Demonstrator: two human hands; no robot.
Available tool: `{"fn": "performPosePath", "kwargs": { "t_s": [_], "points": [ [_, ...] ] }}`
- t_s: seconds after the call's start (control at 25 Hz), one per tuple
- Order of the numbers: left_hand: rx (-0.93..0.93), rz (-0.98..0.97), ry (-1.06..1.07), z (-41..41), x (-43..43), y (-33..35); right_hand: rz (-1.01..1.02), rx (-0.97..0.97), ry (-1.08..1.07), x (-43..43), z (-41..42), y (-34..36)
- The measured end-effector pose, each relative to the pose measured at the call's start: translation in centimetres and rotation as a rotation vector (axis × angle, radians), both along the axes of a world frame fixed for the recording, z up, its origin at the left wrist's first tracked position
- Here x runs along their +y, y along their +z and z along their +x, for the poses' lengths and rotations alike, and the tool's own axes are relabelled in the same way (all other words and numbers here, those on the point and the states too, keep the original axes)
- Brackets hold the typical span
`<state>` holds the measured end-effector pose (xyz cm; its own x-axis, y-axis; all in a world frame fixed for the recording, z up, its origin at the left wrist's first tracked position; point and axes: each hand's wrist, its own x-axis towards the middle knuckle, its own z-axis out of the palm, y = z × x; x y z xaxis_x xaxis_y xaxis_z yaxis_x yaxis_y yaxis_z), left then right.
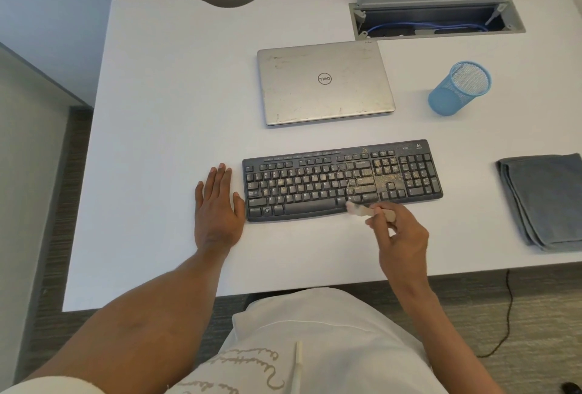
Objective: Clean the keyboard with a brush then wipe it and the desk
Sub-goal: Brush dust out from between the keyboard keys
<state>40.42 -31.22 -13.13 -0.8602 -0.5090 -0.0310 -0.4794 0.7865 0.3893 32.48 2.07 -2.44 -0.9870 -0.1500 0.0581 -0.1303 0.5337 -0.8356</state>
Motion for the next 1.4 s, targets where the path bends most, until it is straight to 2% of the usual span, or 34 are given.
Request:
{"fn": "performPosePath", "kwargs": {
  "t_s": [0.16,0.44,0.52,0.8,1.16,1.4],
  "points": [
    [0.003,-0.001,0.003,0.0,0.0,0.0,0.015,-0.057,0.132,-1.9,0.2,-0.1],
    [0.004,0.000,0.003,0.0,-0.1,0.0,0.079,-0.078,-0.118,0.9,-1.7,0.0],
    [-0.003,0.001,0.002,0.0,0.0,0.0,0.044,-0.076,-0.148,0.0,-1.9,0.7],
    [-0.008,-0.002,0.008,-0.1,0.0,0.0,-0.002,-0.183,0.068,-3.7,-1.5,0.7],
    [-0.016,0.003,0.009,0.0,-0.2,-0.3,0.084,-0.121,-0.131,-0.6,-3.7,1.7],
    [-0.002,0.006,0.011,0.0,-0.1,-0.2,0.062,-0.170,0.060,-3.9,-2.6,2.0]
  ]
}}
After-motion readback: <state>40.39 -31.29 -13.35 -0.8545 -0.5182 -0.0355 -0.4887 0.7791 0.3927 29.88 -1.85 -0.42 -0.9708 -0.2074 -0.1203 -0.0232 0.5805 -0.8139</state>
